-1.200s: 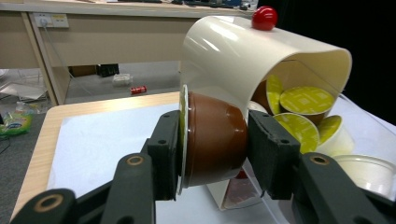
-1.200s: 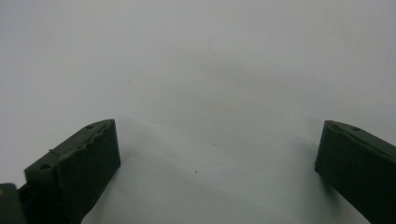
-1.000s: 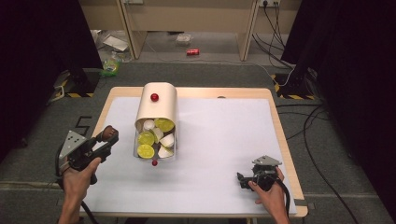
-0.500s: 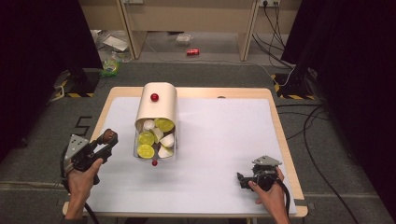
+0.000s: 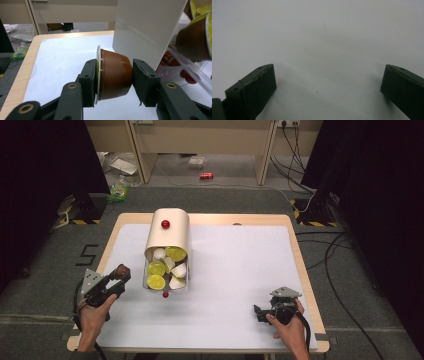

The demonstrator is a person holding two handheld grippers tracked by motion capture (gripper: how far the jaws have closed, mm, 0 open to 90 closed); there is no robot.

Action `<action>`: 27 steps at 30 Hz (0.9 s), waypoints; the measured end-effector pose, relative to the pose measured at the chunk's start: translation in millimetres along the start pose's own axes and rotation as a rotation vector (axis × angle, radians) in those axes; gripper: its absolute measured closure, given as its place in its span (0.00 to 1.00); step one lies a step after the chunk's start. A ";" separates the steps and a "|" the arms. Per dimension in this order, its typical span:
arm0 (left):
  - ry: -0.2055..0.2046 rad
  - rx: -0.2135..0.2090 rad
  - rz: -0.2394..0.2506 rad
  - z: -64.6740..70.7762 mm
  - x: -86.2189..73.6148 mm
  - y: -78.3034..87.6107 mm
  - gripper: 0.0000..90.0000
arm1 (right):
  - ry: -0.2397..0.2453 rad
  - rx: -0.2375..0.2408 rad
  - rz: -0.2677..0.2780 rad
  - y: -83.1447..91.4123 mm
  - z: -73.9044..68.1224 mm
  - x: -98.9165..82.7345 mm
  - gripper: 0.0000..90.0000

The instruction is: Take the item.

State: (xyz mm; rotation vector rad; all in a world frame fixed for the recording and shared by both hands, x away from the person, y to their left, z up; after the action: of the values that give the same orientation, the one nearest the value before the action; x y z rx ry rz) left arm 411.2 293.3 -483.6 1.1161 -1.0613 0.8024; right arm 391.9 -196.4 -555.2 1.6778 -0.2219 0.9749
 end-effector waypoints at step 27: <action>0.004 0.011 -0.117 -0.6 -34.8 -16.8 0.61 | 0.000 0.001 0.000 0.0 0.0 0.0 0.00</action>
State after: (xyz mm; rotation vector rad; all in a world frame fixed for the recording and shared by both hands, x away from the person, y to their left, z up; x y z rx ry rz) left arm 415.7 289.4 -521.9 1.1746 -0.9801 0.7184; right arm 391.9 -196.4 -555.2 1.6786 -0.2216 0.9746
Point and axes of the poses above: each handheld gripper's, and its own axes: y roughly backward along the jaws, x roughly out of its top, z roughly to its right, the point moved 8 cm from there along -y, roughly forward along the jaws, and after that the axes turned 3 degrees about x, right-handed, at the moved point
